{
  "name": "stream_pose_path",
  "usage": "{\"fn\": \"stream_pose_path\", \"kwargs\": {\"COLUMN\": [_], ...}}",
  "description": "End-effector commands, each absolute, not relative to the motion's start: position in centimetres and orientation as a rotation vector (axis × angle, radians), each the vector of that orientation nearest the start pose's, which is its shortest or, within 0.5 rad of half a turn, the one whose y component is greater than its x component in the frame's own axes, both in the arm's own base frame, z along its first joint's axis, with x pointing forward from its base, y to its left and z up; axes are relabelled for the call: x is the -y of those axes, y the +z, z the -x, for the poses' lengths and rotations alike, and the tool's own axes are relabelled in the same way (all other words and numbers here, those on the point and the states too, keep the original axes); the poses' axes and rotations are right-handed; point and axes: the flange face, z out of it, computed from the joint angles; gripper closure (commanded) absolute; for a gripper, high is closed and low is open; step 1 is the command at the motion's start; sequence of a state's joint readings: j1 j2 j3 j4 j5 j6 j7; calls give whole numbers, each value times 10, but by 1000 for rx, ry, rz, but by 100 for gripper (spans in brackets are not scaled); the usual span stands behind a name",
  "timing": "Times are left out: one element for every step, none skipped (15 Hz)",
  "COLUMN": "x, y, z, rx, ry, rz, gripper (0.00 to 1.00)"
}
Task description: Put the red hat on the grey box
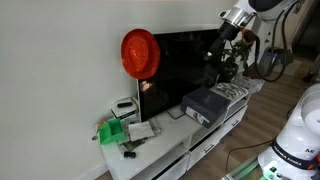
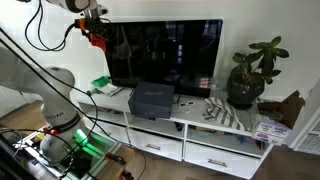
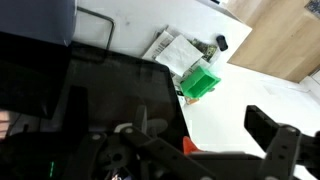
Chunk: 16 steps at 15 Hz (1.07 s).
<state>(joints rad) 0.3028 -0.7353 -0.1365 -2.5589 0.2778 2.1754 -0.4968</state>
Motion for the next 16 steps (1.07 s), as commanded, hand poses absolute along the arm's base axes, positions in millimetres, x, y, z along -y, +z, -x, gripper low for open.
{"fn": "stream_pose_path", "kwargs": {"x": [-69, -69, -68, -67, -66, -66, -66, -66, -66, -66, -66, -66, -66, -82, -89, -103], "y": [536, 533, 532, 533, 534, 534, 534, 534, 534, 534, 534, 534, 534, 529, 528, 524], "z": [-360, -362, -362, -362, -361, -361, -361, -361, -361, -361, -361, -361, -361, -371, -373, -379], "rx": [786, 785, 781, 778, 777, 777, 777, 777, 777, 777, 777, 777, 777, 781, 790, 793], "ry": [-557, -547, -544, -546, -549, -549, -549, -549, -549, -549, -549, -549, -549, -541, -537, -537], "rz": [2687, 2690, 2693, 2693, 2693, 2693, 2693, 2693, 2693, 2693, 2693, 2693, 2693, 2697, 2694, 2695], "gripper": [0, 0, 0, 0, 0, 0, 0, 0, 0, 0, 0, 0, 0, 0, 0, 0]}}
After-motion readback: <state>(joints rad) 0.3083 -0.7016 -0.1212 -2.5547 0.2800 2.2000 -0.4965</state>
